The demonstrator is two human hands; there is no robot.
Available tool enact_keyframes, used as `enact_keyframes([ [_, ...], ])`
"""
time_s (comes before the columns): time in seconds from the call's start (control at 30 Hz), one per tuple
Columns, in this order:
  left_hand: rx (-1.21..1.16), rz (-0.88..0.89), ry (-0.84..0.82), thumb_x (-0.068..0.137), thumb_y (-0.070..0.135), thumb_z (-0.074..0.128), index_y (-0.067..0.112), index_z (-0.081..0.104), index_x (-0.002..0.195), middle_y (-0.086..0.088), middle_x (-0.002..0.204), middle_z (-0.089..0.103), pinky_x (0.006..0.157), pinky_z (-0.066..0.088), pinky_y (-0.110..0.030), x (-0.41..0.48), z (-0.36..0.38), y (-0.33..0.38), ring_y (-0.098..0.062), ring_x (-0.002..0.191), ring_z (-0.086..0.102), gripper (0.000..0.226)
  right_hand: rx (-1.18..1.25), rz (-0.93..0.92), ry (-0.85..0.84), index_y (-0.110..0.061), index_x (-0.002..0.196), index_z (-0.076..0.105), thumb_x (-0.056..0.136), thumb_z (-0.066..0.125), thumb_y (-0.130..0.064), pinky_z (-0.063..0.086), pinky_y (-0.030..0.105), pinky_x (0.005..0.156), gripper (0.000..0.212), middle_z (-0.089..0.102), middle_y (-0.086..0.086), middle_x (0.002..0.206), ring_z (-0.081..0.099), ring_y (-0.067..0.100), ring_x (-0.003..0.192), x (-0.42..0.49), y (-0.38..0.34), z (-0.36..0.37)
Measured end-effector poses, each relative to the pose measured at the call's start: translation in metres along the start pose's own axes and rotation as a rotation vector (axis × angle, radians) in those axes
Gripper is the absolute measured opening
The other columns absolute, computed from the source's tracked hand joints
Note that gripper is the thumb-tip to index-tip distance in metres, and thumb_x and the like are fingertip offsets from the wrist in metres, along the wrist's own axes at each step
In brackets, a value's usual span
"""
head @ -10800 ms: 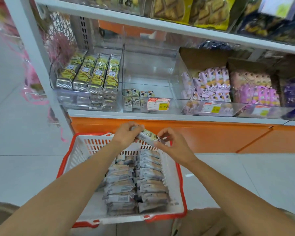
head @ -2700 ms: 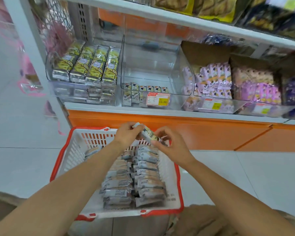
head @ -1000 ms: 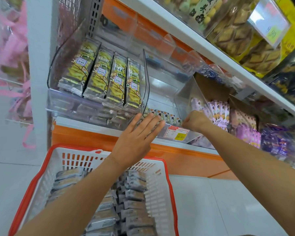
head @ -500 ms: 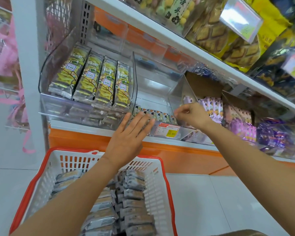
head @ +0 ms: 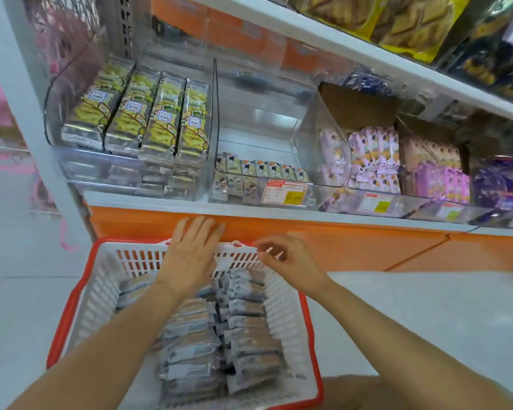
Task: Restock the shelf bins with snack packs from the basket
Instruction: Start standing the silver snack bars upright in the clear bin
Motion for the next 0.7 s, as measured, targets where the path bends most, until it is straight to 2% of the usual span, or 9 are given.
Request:
enact_keyframes([
  [0.1, 0.027, -0.041, -0.190, 0.073, 0.029, 0.076, 0.011, 0.054, 0.135, -0.016, 0.138, 0.050, 0.108, 0.032, -0.054, -0.012, 0.033, -0.014, -0.036, 0.129, 0.044, 0.069, -0.131, 0.141, -0.149, -0.013, 0.115, 0.069, 0.088, 0.067, -0.013, 0.048, 0.016, 0.075, 0.027, 0.069, 0.003, 0.104, 0.061, 0.009, 0.079, -0.013, 0.053, 0.055],
  [0.17, 0.054, -0.034, -0.238, 0.074, 0.036, 0.076, 0.011, 0.050, 0.141, -0.017, 0.147, 0.044, 0.114, 0.026, -0.055, -0.017, 0.046, -0.016, -0.036, 0.138, 0.037, 0.076, -0.108, 0.240, -0.241, -0.005, 0.120, 0.065, 0.090, 0.064, -0.009, 0.041, 0.006, 0.070, 0.030, 0.066, 0.013, 0.110, 0.055, 0.009, 0.078, -0.023, 0.077, 0.083],
  [0.2, 0.053, -0.034, -0.235, 0.073, 0.037, 0.078, 0.009, 0.049, 0.143, -0.018, 0.149, 0.042, 0.116, 0.024, -0.055, -0.018, 0.049, -0.017, -0.037, 0.140, 0.035, 0.081, -0.133, 0.264, -0.278, -0.005, 0.121, 0.063, 0.091, 0.063, -0.010, 0.039, 0.006, 0.071, 0.031, 0.065, 0.014, 0.114, 0.055, 0.010, 0.083, -0.026, 0.086, 0.096],
  [0.27, 0.074, -0.035, -0.224, 0.071, 0.038, 0.079, 0.005, 0.045, 0.145, -0.019, 0.154, 0.035, 0.118, 0.015, -0.053, -0.021, 0.055, -0.017, -0.038, 0.144, 0.026, 0.087, -0.229, 0.299, -0.382, -0.011, 0.126, 0.060, 0.092, 0.062, -0.020, 0.044, 0.018, 0.085, 0.035, 0.062, 0.009, 0.124, 0.059, 0.017, 0.102, -0.032, 0.104, 0.121],
  [0.33, 0.107, -0.027, -0.213, 0.074, 0.038, 0.077, 0.002, 0.040, 0.147, -0.019, 0.159, 0.019, 0.119, 0.005, -0.052, -0.025, 0.066, -0.016, -0.038, 0.147, 0.013, 0.089, -0.291, 0.339, -0.510, -0.015, 0.129, 0.057, 0.092, 0.061, -0.026, 0.045, 0.028, 0.093, 0.039, 0.059, 0.006, 0.129, 0.057, 0.023, 0.114, -0.040, 0.121, 0.145],
  [0.43, 0.114, -0.037, -0.242, 0.078, 0.037, 0.072, 0.001, 0.028, 0.151, -0.017, 0.161, 0.008, 0.120, 0.007, -0.054, -0.035, 0.086, -0.015, -0.037, 0.150, 0.005, 0.092, -0.375, 0.334, -0.632, -0.016, 0.125, 0.058, 0.090, 0.062, -0.026, 0.045, 0.031, 0.088, 0.036, 0.060, 0.008, 0.126, 0.058, 0.027, 0.112, -0.053, 0.135, 0.169],
  [0.5, 0.115, -0.040, -0.277, 0.078, 0.038, 0.072, 0.001, 0.021, 0.152, -0.017, 0.161, 0.009, 0.120, 0.010, -0.055, -0.041, 0.098, -0.015, -0.035, 0.149, 0.012, 0.097, -0.411, 0.292, -0.680, -0.016, 0.119, 0.058, 0.087, 0.066, -0.027, 0.044, 0.030, 0.079, 0.035, 0.062, 0.008, 0.119, 0.060, 0.028, 0.106, -0.060, 0.137, 0.177],
  [0.6, 0.098, -0.069, -0.325, 0.075, 0.039, 0.076, 0.003, 0.016, 0.153, -0.016, 0.159, 0.020, 0.121, 0.005, -0.054, -0.046, 0.113, -0.017, -0.034, 0.148, 0.021, 0.105, -0.420, 0.246, -0.707, -0.018, 0.116, 0.056, 0.083, 0.071, -0.035, 0.042, 0.030, 0.075, 0.041, 0.060, 0.004, 0.116, 0.059, 0.025, 0.102, -0.063, 0.136, 0.180],
  [0.7, 0.085, -0.092, -0.347, 0.078, 0.039, 0.073, 0.003, 0.009, 0.153, -0.017, 0.160, 0.019, 0.121, 0.000, -0.053, -0.048, 0.117, -0.018, -0.034, 0.149, 0.016, 0.105, -0.484, 0.159, -0.740, -0.019, 0.116, 0.054, 0.080, 0.073, -0.035, 0.037, 0.029, 0.070, 0.043, 0.059, 0.003, 0.116, 0.058, 0.024, 0.101, -0.064, 0.129, 0.183],
])
Point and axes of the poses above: each hand's wrist, its own x-axis towards the middle knuckle, its own z-axis out of the palm, y = z × x, the point moved 10 cm from there along x, towards the middle knuckle
